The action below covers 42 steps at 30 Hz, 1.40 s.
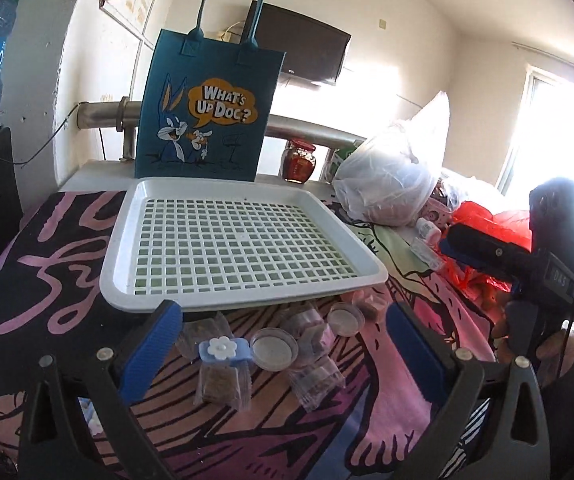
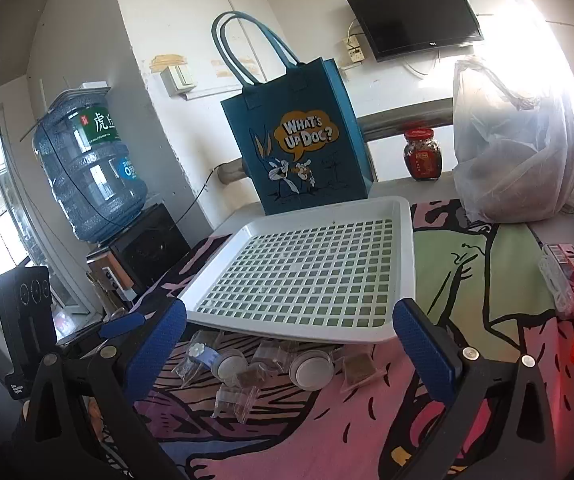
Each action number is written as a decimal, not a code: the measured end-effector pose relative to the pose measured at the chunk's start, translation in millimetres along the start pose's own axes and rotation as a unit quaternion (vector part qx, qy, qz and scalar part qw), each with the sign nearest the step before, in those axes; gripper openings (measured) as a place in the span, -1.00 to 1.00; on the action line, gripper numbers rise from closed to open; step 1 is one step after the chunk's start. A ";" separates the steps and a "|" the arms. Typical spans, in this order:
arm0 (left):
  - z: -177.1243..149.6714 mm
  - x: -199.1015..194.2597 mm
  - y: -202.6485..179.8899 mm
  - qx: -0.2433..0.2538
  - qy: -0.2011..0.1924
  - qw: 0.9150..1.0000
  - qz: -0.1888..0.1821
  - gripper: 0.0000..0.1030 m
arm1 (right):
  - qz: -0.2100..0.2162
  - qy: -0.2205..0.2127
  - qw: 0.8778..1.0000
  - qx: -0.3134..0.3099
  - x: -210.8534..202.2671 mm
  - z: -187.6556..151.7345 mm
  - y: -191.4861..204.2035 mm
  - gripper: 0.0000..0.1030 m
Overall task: Organize objects
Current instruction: 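Move both grippers toward the clear boxes with brown contents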
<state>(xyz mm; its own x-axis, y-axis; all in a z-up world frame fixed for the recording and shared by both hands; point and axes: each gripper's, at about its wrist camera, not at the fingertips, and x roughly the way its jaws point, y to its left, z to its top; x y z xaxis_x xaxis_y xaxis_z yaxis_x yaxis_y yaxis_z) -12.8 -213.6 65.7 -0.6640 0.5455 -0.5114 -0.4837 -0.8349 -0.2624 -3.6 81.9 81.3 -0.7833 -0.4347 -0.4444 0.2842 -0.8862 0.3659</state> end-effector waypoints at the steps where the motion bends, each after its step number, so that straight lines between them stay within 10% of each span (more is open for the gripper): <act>1: -3.9 3.1 4.0 -0.008 0.005 1.000 0.002 1.00 | 0.001 0.009 1.000 0.000 5.1 -4.6 -0.2 1.00; 13: -34.6 39.3 25.7 -0.039 0.105 0.993 0.029 0.99 | -0.063 0.127 0.990 0.009 43.7 -35.4 -31.4 1.00; 20: -37.6 46.4 23.7 -0.033 0.135 0.989 0.057 0.56 | -0.086 0.154 0.984 -0.020 53.9 -42.4 -22.2 0.98; 42: -38.9 48.3 12.2 -0.002 0.145 0.983 0.114 0.06 | -0.092 0.163 0.982 -0.008 62.6 -40.1 -26.1 0.01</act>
<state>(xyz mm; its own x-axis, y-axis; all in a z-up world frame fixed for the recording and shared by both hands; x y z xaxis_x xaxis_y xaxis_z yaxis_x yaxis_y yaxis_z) -28.5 -200.3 6.0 -0.5650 0.3008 -0.7683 -0.3385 -0.9337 -0.1166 -37.8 71.4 11.1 -0.6039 -0.2928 -0.7413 0.1653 -0.9559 0.2429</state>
